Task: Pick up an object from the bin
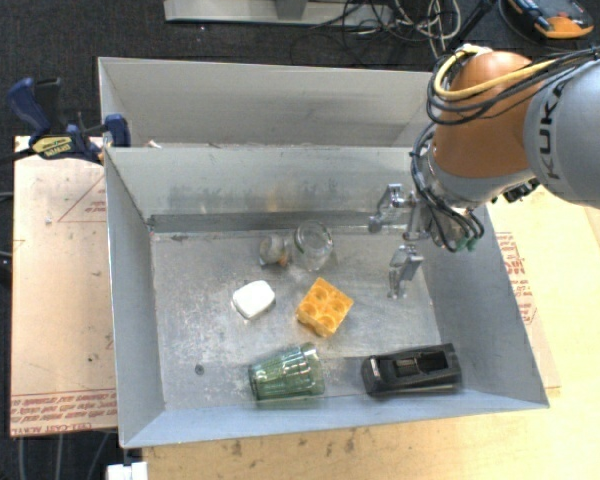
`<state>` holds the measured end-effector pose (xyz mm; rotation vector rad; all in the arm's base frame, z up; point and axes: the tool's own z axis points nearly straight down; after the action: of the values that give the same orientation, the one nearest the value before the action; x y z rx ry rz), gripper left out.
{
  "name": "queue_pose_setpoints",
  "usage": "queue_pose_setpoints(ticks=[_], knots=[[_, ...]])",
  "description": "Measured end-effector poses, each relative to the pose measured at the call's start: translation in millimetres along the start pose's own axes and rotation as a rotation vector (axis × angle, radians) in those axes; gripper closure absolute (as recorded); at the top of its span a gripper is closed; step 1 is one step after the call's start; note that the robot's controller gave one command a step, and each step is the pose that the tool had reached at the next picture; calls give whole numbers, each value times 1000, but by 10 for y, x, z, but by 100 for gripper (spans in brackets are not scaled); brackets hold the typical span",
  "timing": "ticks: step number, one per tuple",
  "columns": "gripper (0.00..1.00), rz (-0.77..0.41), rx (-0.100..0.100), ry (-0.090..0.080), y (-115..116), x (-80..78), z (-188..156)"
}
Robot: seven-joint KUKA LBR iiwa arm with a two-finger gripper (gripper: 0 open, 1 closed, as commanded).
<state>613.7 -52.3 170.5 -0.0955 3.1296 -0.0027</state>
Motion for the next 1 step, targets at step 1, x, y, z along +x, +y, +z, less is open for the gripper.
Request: queue_pose_setpoints(ticks=[1], knots=[[0,-152,-5,16,204,141,114]])
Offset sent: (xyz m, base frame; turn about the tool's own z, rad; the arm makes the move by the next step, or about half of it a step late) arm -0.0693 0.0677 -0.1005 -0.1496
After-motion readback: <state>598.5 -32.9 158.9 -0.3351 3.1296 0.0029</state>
